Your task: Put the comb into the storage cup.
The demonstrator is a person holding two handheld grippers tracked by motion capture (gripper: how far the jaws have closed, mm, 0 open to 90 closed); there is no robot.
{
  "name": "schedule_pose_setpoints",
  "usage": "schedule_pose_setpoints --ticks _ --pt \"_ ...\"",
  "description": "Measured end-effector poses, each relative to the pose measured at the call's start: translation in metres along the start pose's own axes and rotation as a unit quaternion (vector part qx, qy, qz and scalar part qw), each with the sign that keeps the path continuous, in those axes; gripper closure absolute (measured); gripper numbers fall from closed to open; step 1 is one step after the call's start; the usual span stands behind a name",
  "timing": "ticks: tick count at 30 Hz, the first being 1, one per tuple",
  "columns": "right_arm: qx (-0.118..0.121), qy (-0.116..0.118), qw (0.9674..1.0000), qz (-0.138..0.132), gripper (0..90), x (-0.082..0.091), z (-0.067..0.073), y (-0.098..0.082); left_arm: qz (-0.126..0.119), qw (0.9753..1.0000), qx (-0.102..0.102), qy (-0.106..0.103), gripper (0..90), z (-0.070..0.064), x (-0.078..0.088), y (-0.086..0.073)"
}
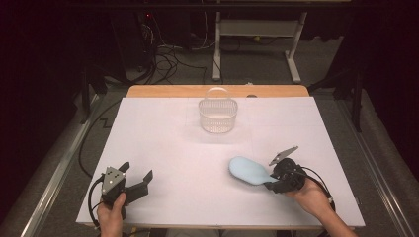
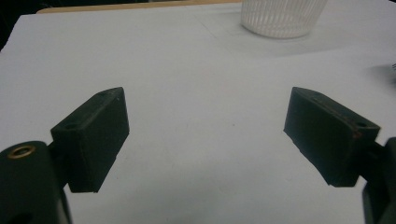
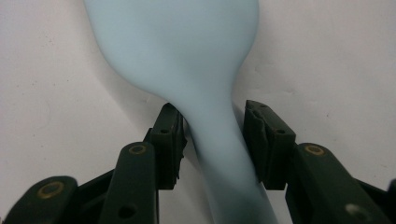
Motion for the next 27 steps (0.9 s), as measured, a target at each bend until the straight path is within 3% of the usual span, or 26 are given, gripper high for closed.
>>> schedule_pose_setpoints --ticks 27 --pt "0.043 0.004 0.9987 0.028 69.6 -0.001 0.012 0.003 0.002 1.0 -0.009 -0.001 14.8 -0.002 -0.001 0.0"
Point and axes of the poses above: each handheld gripper's, and its own axes: x roughly backward along the jaws, y roughly out of its top, z roughly to its left, the point moved 4 cm from there along -x, roughly forward along the jaws, and after that the axes turned 15 degrees about -z, right-handed, at the moved point
